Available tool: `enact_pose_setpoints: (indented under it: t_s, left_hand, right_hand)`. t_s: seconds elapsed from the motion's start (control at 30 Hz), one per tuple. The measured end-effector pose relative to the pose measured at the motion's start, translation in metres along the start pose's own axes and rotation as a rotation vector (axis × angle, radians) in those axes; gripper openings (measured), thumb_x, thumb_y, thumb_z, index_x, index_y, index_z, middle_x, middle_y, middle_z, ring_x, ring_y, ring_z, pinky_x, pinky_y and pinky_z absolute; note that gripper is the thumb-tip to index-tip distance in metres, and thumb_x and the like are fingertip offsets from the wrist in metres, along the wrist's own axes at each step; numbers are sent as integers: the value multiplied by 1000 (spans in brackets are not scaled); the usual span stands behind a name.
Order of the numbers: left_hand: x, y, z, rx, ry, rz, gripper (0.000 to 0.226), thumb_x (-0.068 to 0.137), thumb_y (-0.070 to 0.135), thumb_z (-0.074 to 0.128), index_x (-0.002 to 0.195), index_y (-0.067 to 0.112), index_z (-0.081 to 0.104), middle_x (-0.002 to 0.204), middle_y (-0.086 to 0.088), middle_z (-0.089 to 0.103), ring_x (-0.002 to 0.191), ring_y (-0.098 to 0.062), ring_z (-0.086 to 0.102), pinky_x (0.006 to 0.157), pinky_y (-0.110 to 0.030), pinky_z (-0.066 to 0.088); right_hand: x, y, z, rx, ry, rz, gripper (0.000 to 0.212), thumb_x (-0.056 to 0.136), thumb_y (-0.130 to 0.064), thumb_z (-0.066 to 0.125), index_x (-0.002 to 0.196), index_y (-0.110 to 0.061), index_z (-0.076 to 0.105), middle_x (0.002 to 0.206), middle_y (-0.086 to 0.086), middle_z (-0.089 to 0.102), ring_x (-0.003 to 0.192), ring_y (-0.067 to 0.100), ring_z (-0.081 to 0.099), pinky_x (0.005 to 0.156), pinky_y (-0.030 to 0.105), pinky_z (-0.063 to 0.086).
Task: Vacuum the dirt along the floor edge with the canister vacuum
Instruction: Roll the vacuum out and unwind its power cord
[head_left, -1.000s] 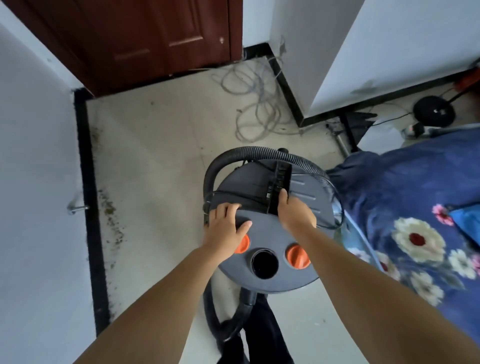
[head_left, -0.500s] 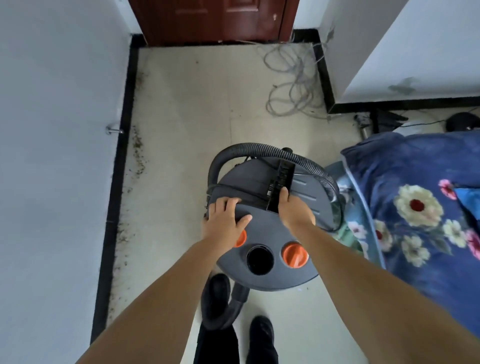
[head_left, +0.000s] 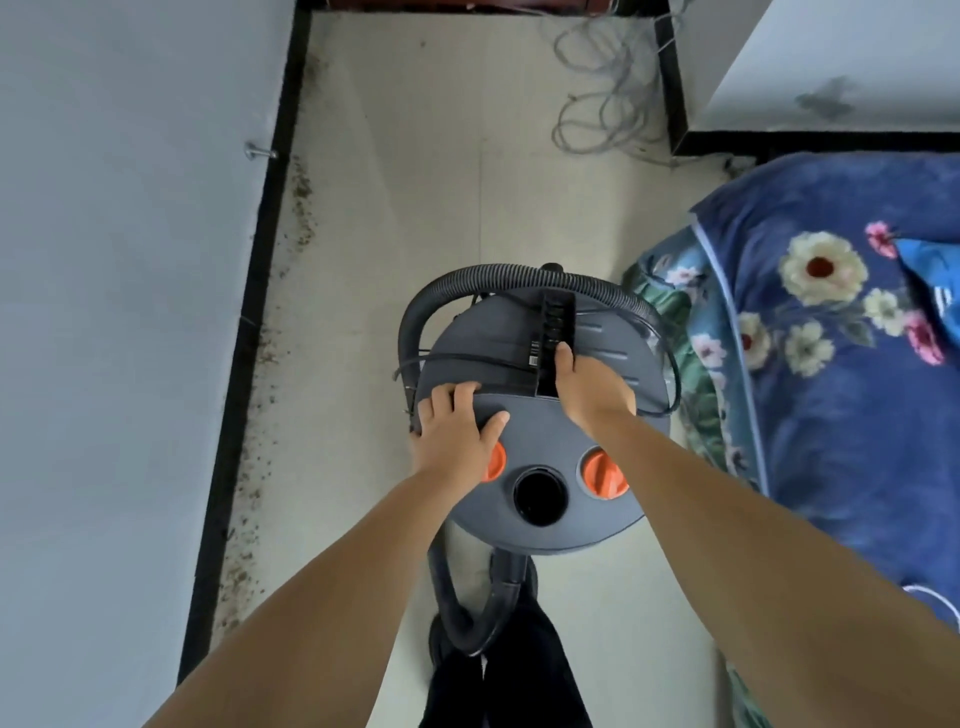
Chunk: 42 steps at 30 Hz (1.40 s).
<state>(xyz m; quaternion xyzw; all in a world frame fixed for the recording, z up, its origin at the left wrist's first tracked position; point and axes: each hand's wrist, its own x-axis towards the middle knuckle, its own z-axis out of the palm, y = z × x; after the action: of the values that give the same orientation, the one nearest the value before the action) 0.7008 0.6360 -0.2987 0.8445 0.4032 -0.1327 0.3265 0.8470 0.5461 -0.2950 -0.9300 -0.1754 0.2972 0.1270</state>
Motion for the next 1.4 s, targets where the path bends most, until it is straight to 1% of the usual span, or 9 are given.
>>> enact_pose_setpoints:
  t_s: [0.2, 0.47, 0.67, 0.83, 0.97, 1.07, 1.23, 1.33, 1.4]
  left_hand:
    - [-87, -33, 37, 19, 0, -21, 53, 95, 52, 41, 140, 27, 29, 143, 0, 28, 133, -23, 27, 103, -49, 37]
    - [-189, -76, 73, 21, 16, -49, 53, 94, 50, 43, 140, 28, 30, 144, 0, 29, 133, -24, 27, 103, -46, 36]
    - [-269, -99, 105, -20, -3, -103, 53, 95, 50, 40, 142, 28, 27, 146, 2, 26, 134, -22, 25, 106, -47, 34]
    - [-333, -111, 138, -21, -16, -120, 55, 96, 50, 38, 144, 26, 25, 148, 2, 23, 135, -22, 22, 108, -44, 30]
    - [-379, -119, 160, -17, -42, -148, 57, 96, 51, 37, 146, 26, 23, 150, 1, 21, 137, -23, 20, 109, -43, 28]
    - [-404, -122, 173, 11, -59, -163, 58, 96, 52, 35, 147, 26, 22, 151, 0, 21, 138, -24, 20, 109, -43, 28]
    - [-428, -126, 189, -2, -33, -164, 58, 96, 52, 36, 146, 25, 24, 150, -1, 23, 137, -24, 22, 109, -43, 29]
    - [-429, -127, 187, 9, -41, -122, 55, 97, 48, 37, 144, 22, 29, 146, -4, 28, 134, -26, 26, 108, -42, 30]
    - [-422, -128, 177, 27, -4, -42, 49, 98, 45, 37, 140, 19, 36, 141, -5, 37, 131, -26, 33, 106, -40, 31]
  right_hand:
    - [-81, 33, 38, 17, -24, -3, 65, 104, -45, 13, 95, -7, 64, 101, 16, 67, 94, 33, 61, 73, 36, 42]
    - [-182, 67, 84, 45, -69, -39, 63, 105, -44, 14, 101, -7, 65, 105, 14, 67, 100, 32, 61, 74, 34, 40]
    - [-251, 98, 122, 2, -32, -83, 60, 104, -44, 13, 77, -12, 56, 81, 7, 61, 87, 30, 60, 70, 34, 39]
    - [-307, 127, 143, -52, -31, -61, 61, 104, -44, 14, 80, -12, 60, 76, 6, 59, 74, 26, 53, 66, 33, 38]
    - [-347, 146, 154, -83, -66, -60, 60, 105, -42, 15, 80, -10, 59, 78, 8, 59, 77, 28, 55, 65, 32, 37]
    - [-371, 158, 159, -72, -100, -58, 59, 105, -42, 16, 72, -12, 54, 78, 8, 59, 75, 27, 53, 65, 33, 37]
    - [-389, 172, 166, -77, -106, -85, 59, 105, -42, 16, 75, -9, 55, 75, 7, 57, 74, 27, 52, 64, 33, 37]
    - [-393, 175, 165, -78, -112, -107, 59, 105, -42, 15, 75, -10, 55, 72, 5, 55, 74, 27, 52, 64, 32, 37]
    - [-394, 175, 164, -72, -120, -121, 58, 105, -41, 16, 69, -12, 50, 69, 4, 52, 74, 27, 52, 64, 33, 37]
